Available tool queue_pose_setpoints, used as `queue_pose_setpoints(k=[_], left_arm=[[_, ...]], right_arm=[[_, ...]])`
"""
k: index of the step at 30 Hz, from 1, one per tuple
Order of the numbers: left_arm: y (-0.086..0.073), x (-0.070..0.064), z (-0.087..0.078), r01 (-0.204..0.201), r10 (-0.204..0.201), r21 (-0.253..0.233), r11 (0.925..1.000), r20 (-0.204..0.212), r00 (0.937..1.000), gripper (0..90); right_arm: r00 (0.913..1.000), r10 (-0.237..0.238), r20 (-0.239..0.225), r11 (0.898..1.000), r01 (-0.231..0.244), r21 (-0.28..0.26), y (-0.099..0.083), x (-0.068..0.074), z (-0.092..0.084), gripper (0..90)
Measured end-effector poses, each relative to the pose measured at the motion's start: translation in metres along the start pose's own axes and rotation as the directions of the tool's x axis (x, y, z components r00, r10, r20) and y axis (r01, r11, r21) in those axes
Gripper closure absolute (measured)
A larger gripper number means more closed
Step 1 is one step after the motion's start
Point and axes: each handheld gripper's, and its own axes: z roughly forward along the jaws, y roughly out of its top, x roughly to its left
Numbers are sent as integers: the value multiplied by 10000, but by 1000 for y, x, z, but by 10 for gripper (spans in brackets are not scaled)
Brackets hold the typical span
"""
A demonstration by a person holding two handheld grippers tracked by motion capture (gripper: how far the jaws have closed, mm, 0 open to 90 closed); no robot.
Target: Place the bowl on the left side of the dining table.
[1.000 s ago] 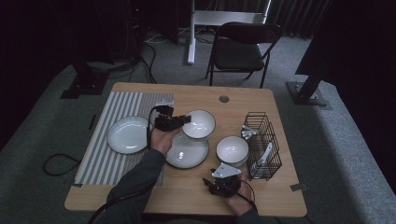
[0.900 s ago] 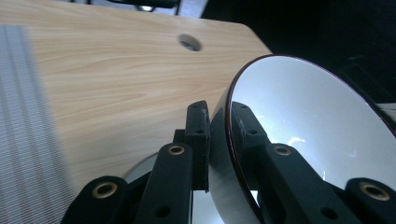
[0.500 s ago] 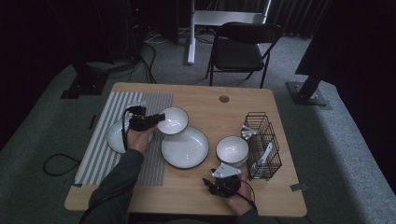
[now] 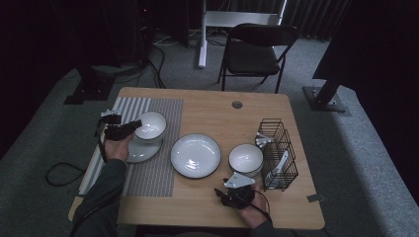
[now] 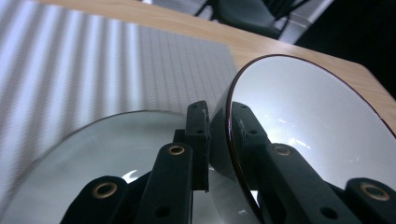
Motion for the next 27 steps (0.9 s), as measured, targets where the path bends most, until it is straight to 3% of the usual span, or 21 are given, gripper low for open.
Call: queue_pose_setpoints(k=[7,11,18,27], left_arm=[[-14,32,-4,536,-520,217,9983,-705,9962,802],[-20,42,-4,766,-735,304,9966,-908,9932,802],[-23,47,-5,996,-964,311,9945,-915,9911,801],[-25,46,-2,841,-795,423,9956,-1014,9917,799]], right_arm=[[10000,17,-3,10000,-17,3,0,0,0,486],[10000,20,-11,10000,-20,-2,1,0,1,486],[10000,18,-12,10000,-18,-4,1,0,1,486],[10000,16,-17,10000,-16,-3,1,0,1,486]])
